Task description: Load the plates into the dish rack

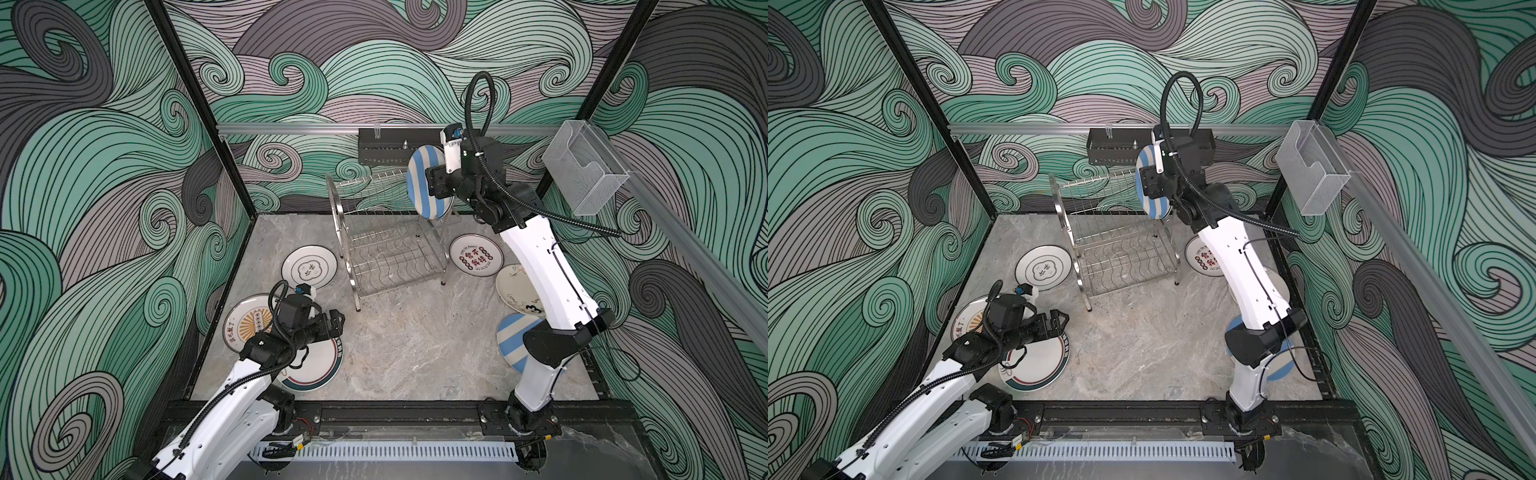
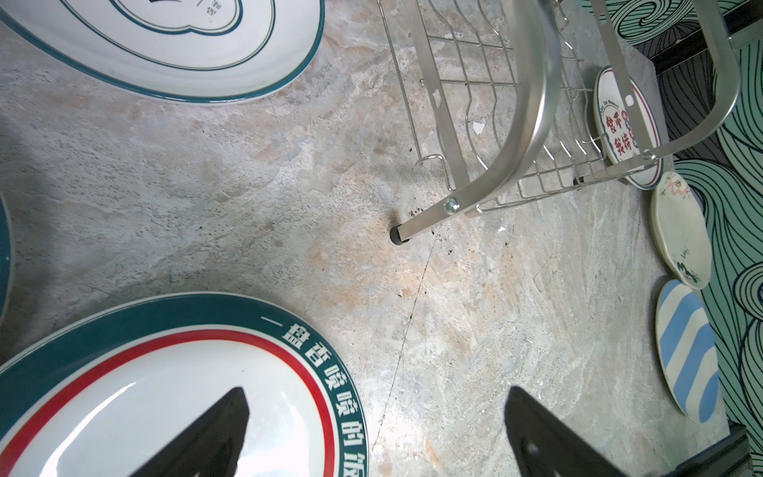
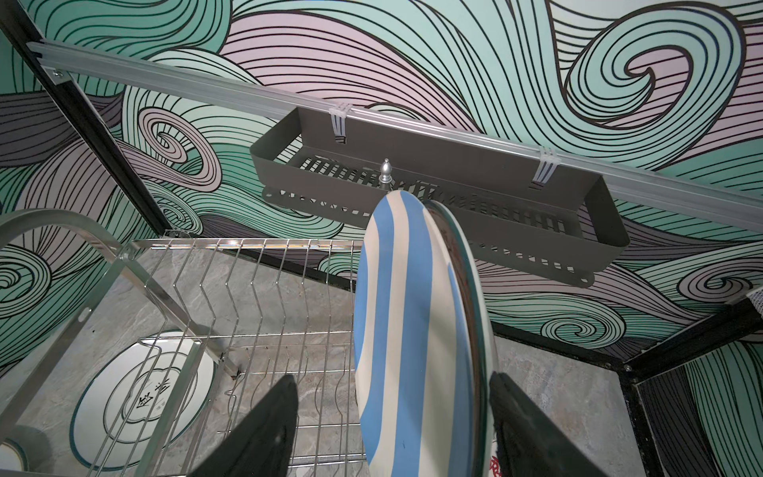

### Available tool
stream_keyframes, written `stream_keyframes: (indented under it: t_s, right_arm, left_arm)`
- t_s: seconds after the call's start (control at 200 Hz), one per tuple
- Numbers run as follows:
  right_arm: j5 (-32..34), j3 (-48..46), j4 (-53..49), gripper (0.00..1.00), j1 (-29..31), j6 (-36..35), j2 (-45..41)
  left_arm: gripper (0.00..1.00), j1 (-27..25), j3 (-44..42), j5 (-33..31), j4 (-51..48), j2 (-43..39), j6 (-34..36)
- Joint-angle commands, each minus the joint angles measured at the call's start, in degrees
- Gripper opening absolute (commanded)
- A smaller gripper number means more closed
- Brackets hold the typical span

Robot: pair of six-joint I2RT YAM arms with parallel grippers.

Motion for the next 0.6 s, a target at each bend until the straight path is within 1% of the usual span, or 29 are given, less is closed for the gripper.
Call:
stream_keyframes:
  t_s: [0.0, 0.175, 0.44, 0.595]
  right_arm:
    - [-0.84, -0.66, 0.18, 0.73, -0.16, 0.68, 0.49]
    - [-1.78, -1.06, 0.11, 0.73, -0.18, 0.84, 0.51]
    - [-6.69, -1.63, -0.86, 0.71, -0.2, 3.02, 0.83]
    - [-6.0, -1.47, -2.24, 0.69, -0.03, 2.67, 1.18]
  left_arm:
    - [0.99, 0.38, 0.5, -0.32, -1.17, -0.56, 0.6]
    - [0.99, 0.38, 0.36, -0.23, -1.04, -0.14, 0.51]
    - [0.99, 0.38, 0.23, -0.23, -1.02, -0.41, 0.52]
    - [0.99, 0.37, 0.06, -0.23, -1.03, -0.66, 0.43]
